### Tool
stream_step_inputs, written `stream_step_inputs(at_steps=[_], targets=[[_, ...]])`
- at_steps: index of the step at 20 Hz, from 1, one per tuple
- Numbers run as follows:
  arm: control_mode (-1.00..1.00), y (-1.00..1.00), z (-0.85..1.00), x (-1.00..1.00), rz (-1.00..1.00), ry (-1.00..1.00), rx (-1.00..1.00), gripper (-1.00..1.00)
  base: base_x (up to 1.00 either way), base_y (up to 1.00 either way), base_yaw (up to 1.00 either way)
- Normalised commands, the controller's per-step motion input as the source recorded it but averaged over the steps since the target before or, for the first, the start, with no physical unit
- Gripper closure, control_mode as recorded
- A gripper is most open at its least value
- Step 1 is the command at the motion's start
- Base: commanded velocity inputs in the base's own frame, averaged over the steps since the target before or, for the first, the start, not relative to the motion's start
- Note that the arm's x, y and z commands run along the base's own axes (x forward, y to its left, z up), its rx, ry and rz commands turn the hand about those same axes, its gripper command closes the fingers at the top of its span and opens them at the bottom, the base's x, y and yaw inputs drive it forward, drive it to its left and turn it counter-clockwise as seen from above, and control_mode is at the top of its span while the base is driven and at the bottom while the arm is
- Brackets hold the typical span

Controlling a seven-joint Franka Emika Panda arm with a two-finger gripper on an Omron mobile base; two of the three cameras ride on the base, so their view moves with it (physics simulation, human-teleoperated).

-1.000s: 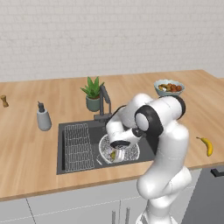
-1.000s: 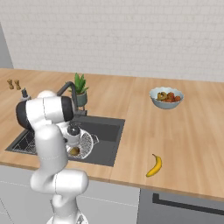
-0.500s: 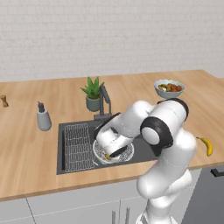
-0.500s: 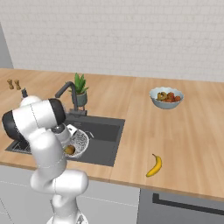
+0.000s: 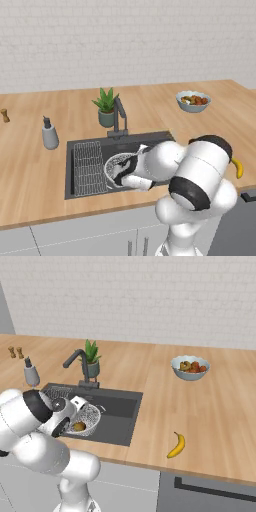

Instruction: Put the colander in the sink, put the pear, banana in the colander, and turn on the sink faucet and pour water over the colander.

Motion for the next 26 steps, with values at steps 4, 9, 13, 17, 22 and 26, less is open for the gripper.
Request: stream_step_inputs(at_steps=[4, 9, 13, 17, 22, 26], targets=[[-1.00, -0.17, 1.00, 0.01, 0.00, 0.33, 0.00, -1.00, 0.00, 0.00, 0.00], [-1.00, -0.42, 1.00, 0.05, 0.01, 0.50, 0.00, -1.00, 0.00, 0.00, 0.00], [-1.00, -0.90, 0.73, -0.08, -0.03, 0.32, 0.00, -1.00, 0.00, 0.00, 0.00], [-1.00, -1.00, 0.05, -0.52, -0.33, 0.09, 0.00, -1.00, 0.00, 0.00, 0.00], [-1.00, -1.00, 0.00, -0.46, -0.47, 0.00, 0.02, -1.00, 0.00, 0.00, 0.00], [-1.00, -0.94, 0.00, -0.33, -0.55, 0.00, 0.01, -1.00, 0.00, 0.00, 0.00]])
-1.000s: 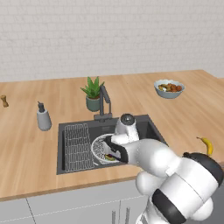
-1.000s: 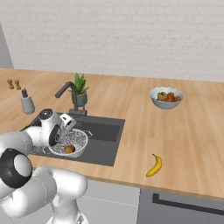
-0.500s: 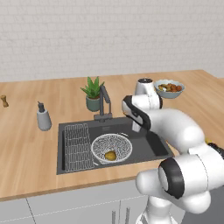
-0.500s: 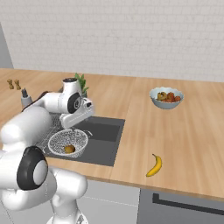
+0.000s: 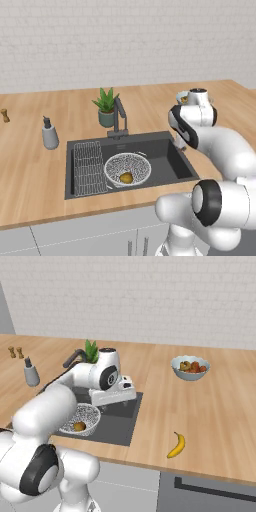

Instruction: Put the colander in the sink, put the pear, banana in the colander, and turn on the sink faucet and pour water over the colander.

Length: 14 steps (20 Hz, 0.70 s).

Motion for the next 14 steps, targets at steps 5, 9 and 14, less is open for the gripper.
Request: stream_step_inputs(at_steps=[5, 9, 14], targets=[[-1.00, -0.88, -0.02, -0.25, -0.57, 0.00, 0.00, -1.00, 0.00, 0.00, 0.00], [-1.00, -0.99, -0.12, -0.38, -0.47, -0.01, 0.00, -1.00, 0.00, 0.00, 0.00], [-1.00, -1.00, -0.28, -0.46, -0.25, -0.01, 0.00, -1.00, 0.00, 0.00, 0.00]])
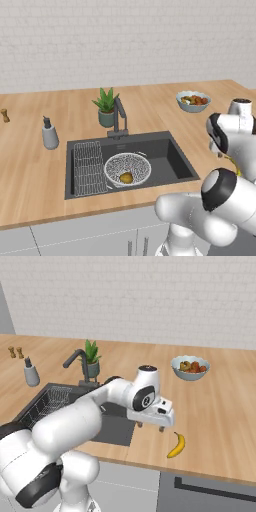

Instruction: Put the colander in the sink, put the pear, banana in the colander, and turn on the sink faucet and pour water over the colander.

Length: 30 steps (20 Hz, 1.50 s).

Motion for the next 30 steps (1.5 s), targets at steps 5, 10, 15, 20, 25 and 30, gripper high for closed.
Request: stream_step_inputs(at_steps=[5, 10, 15, 20, 25, 30], targets=[[-1.00, -0.94, -0.34, -0.33, -0.13, -0.01, 0.00, -1.00, 0.00, 0.00, 0.00], [-1.00, -0.61, -0.29, 0.00, -0.03, 0.00, 0.00, -1.00, 0.00, 0.00, 0.00], [-1.00, -0.27, -0.27, 0.13, 0.00, 0.00, 0.00, -1.00, 0.00, 0.00, 0.00], [-1.00, 0.00, -0.18, 0.25, 0.00, 0.00, 0.00, -1.00, 0.00, 0.00, 0.00], [-1.00, -0.09, -0.17, 0.23, 0.00, 0.00, 0.00, -1.00, 0.00, 0.00, 0.00], [-1.00, -0.17, -0.29, 0.22, 0.00, -0.01, 0.00, -1.00, 0.00, 0.00, 0.00]])
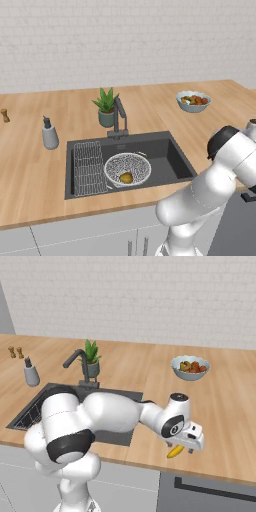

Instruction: Put the colander in the sink, put the pear, banana in the colander, and turn on the sink faucet and pour water over the colander.

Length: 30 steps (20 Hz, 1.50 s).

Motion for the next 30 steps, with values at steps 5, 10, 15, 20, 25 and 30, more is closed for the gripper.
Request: stream_step_inputs(at_steps=[5, 10, 15, 20, 25, 30], targets=[[-1.00, -0.04, -0.27, 0.23, 0.00, -0.04, 0.00, -1.00, 0.00, 0.00, 0.00], [-1.00, -0.10, -0.15, 0.25, 0.00, -0.04, 0.02, -1.00, 0.00, 0.00, 0.00], [-1.00, -0.07, -0.14, 0.22, 0.00, -0.04, 0.02, -1.00, 0.00, 0.00, 0.00], [-1.00, -0.01, -0.19, 0.09, 0.00, -0.03, 0.00, 1.00, 0.00, 0.00, 0.00], [-1.00, 0.02, -0.25, 0.00, 0.00, -0.05, 0.00, 1.00, 0.00, 0.00, 0.00], [-1.00, 0.40, -0.06, 0.00, 0.00, -0.03, 0.00, 1.00, 0.00, 0.00, 0.00]])
